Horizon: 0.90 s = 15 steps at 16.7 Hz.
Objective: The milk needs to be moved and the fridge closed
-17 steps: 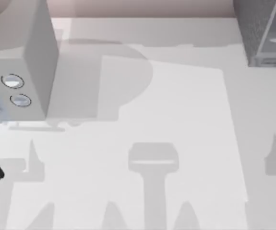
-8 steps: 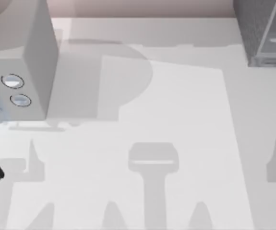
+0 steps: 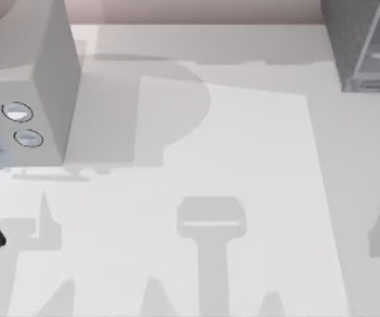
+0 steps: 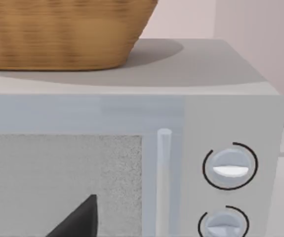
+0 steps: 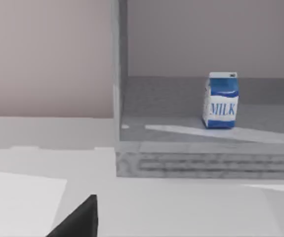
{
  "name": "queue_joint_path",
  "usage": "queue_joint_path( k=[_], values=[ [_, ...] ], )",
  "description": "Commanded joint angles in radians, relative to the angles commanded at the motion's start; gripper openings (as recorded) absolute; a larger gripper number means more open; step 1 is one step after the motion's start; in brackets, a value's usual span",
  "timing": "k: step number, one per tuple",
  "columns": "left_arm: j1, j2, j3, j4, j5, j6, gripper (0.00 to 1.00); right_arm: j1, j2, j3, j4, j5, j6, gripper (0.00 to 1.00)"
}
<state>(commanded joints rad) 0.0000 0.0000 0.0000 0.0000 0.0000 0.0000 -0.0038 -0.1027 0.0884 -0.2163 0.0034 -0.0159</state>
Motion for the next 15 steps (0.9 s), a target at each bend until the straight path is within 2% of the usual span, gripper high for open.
queue_joint_path(
  k=[7, 15],
  values=[
    [0.000, 0.000, 0.000, 0.000, 0.000, 0.000, 1.00, 0.005, -0.187, 0.151, -0.391, -0.004, 0.021, 1.00],
    [0.000, 0.000, 0.000, 0.000, 0.000, 0.000, 1.00, 0.001, -0.384, 0.313, -0.745, 0.001, 0.011, 1.00]
  ],
)
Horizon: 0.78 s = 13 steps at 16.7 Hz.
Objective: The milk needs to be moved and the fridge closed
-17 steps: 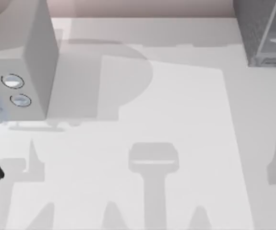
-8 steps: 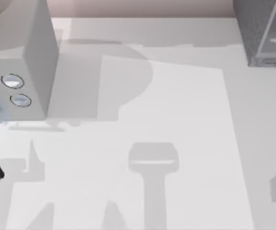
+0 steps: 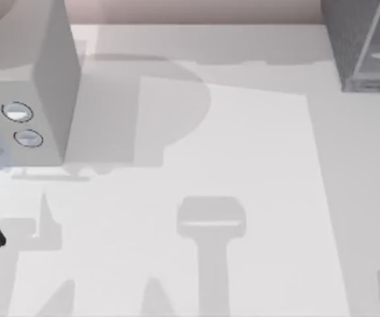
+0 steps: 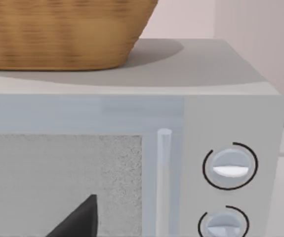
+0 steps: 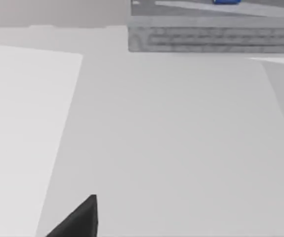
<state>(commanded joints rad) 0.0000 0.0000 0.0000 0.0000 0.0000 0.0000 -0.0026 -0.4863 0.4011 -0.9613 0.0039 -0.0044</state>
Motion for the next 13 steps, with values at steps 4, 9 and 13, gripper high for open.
queue_joint_path(
  k=[4, 9, 13],
  values=[
    [0.000, 0.000, 0.000, 0.000, 0.000, 0.000, 1.00, 0.000, -0.127, 0.106, -0.205, 0.000, -0.002, 1.00],
    [0.000, 0.000, 0.000, 0.000, 0.000, 0.000, 1.00, 0.000, -0.261, 0.217, -0.417, 0.001, -0.006, 1.00],
    [0.000, 0.000, 0.000, 0.000, 0.000, 0.000, 1.00, 0.001, -0.313, 0.261, -0.500, 0.000, -0.008, 1.00]
  ],
)
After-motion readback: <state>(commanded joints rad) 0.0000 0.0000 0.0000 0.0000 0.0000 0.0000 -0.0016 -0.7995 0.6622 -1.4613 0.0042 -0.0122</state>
